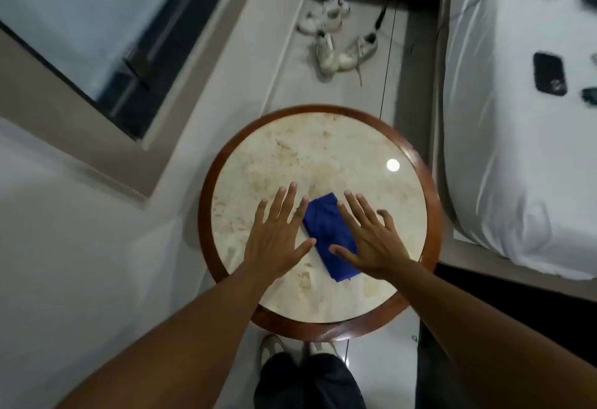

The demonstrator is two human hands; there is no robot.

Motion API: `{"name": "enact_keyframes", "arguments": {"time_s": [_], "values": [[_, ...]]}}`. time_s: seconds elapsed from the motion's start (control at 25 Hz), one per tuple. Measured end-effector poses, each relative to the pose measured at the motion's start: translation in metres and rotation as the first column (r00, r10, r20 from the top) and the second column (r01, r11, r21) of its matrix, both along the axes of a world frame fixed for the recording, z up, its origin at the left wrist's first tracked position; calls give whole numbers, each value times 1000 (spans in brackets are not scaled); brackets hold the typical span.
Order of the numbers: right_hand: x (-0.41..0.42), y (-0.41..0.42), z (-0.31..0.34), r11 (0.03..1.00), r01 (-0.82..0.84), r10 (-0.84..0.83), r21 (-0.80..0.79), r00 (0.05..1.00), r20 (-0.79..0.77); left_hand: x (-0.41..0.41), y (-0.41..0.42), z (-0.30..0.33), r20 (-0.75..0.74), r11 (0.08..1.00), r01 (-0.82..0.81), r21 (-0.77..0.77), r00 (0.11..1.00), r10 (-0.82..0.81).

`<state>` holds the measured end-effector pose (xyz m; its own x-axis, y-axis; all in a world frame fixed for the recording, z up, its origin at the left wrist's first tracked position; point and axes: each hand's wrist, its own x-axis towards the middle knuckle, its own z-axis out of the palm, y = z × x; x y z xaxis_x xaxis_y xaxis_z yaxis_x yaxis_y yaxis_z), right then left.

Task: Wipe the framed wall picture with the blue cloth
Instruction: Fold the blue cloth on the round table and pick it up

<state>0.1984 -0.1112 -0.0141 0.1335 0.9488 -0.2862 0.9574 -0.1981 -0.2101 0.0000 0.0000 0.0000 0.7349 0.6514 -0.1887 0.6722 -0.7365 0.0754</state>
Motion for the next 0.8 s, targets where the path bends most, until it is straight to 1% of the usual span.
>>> {"name": "enact_keyframes", "arguments": {"time_s": [0.08,0.16,0.24,0.32,0.48,0.68,0.8], "values": [[8,14,-44,999,-53,53,9,997,47,13,11,-51,-22,1000,23,-22,999,-23],[6,28,-63,993,-101,94,59,990,104,22,22,-75,-40,1000,30,0,999,-30],[-7,31,-87,985,-139,129,100,986,104,29,20,-98,-20,999,33,-14,999,-33],[-12,28,-102,978,-139,124,159,987,101,29,21,-115,-12,999,39,-14,999,-39],[-11,30,-104,974,-104,86,203,992,96,32,23,-117,-9,999,36,-5,999,-36],[-19,31,-102,968,-40,31,249,999,39,31,25,-105,-54,999,45,-15,997,-46],[-23,31,-99,968,-32,22,248,999,42,29,23,-93,-83,998,45,-31,995,-47]]}}
